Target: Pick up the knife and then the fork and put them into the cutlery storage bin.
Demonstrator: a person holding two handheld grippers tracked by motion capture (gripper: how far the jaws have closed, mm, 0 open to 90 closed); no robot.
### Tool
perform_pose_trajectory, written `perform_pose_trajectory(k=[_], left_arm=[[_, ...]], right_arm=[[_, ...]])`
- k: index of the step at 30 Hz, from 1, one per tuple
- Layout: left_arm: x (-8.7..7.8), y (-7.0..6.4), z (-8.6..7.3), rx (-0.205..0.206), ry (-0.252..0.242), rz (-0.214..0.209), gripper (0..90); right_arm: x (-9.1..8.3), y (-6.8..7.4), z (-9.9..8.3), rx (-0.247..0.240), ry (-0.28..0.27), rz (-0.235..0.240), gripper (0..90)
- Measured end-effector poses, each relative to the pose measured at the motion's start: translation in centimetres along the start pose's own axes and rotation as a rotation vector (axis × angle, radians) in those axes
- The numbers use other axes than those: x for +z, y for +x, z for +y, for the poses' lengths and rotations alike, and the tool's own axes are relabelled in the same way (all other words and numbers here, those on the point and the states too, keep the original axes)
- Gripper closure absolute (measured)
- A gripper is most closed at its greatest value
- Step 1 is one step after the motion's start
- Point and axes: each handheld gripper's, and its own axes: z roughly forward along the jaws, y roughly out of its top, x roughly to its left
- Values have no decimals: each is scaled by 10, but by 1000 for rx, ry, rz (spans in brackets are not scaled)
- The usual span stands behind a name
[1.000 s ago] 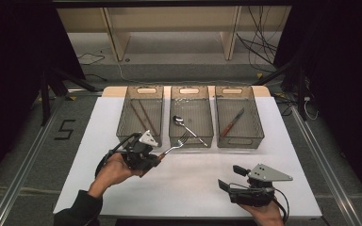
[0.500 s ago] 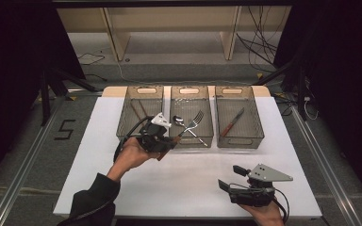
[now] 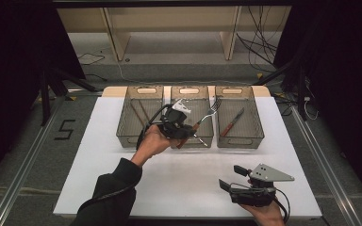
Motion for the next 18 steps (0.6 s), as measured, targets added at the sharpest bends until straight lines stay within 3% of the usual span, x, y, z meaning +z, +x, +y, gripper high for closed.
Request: perform_pose_trajectory(k=[18], left_arm=[[36,-5,43,-19,-39,-14,760]], right_arm=[[-1,-1,0,4,-5,8,246]])
